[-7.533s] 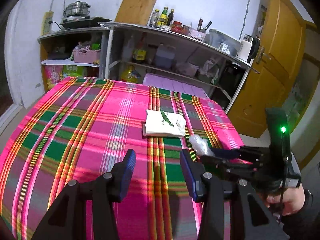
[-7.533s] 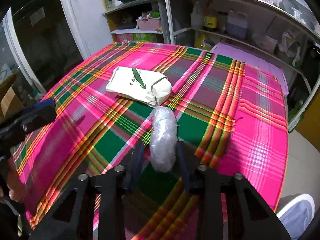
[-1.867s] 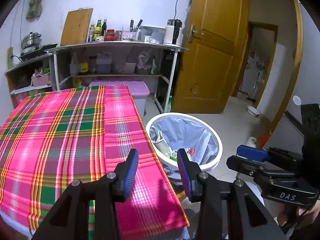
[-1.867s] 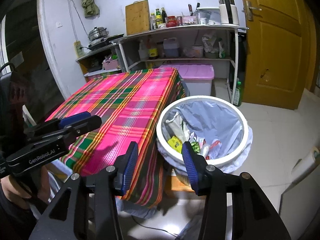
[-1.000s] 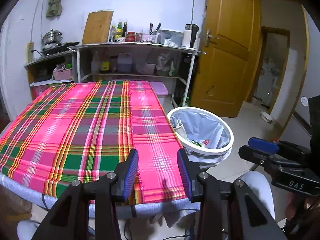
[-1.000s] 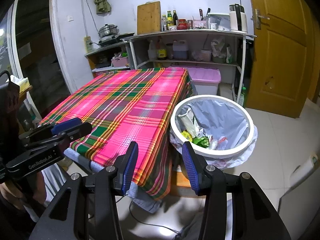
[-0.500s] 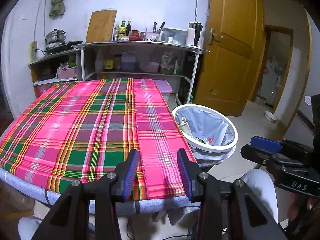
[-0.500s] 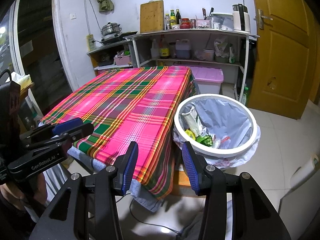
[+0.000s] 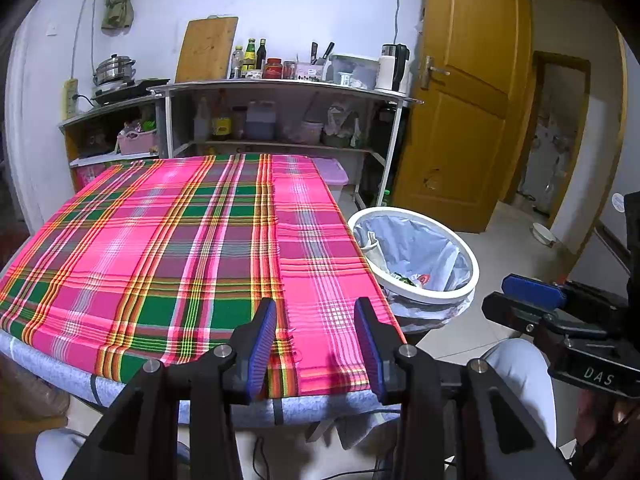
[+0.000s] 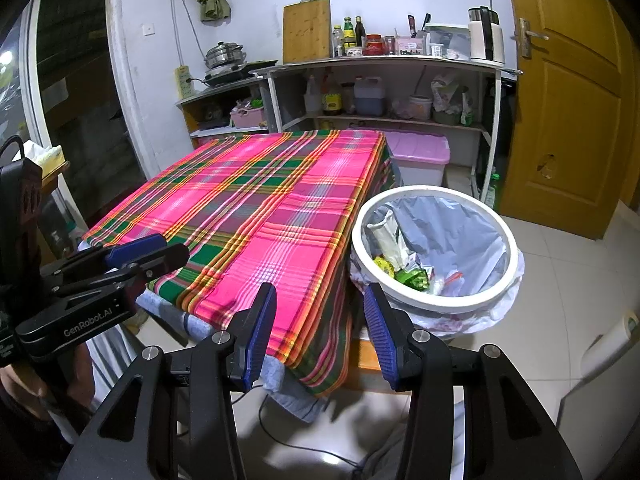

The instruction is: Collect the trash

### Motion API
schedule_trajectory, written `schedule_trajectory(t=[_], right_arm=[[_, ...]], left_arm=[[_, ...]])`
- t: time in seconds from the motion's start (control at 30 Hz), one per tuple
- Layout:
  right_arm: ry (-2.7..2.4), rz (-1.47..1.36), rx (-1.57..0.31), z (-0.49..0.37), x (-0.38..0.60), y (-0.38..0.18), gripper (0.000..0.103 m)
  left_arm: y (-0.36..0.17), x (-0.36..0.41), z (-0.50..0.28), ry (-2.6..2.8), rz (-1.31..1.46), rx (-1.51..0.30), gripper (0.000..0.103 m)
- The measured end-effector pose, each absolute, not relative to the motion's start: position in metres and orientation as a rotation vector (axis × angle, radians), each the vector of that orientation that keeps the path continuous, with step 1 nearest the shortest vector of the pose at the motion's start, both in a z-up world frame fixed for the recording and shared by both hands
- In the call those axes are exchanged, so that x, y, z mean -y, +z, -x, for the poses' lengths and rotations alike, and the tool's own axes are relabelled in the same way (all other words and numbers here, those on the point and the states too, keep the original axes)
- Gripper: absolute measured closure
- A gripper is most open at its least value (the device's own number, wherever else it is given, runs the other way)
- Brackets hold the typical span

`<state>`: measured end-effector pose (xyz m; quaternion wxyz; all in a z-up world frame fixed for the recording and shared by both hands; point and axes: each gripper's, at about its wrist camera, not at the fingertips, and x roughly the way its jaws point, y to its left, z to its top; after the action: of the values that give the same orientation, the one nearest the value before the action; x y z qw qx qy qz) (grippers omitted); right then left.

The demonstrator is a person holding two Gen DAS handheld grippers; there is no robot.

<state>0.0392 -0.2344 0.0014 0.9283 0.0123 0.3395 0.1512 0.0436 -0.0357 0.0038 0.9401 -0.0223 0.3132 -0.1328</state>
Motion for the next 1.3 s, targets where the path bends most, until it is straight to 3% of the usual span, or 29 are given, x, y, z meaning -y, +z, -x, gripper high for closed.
schedule_trajectory(t=[1.3], right_arm=[[0.311,-0.022,-0.701,-0.0388,0.232,-0.0015,0.056]], left_arm=[[0.0018,0.0355,-0.0438,-0.267,0.047,-0.64,0.063]])
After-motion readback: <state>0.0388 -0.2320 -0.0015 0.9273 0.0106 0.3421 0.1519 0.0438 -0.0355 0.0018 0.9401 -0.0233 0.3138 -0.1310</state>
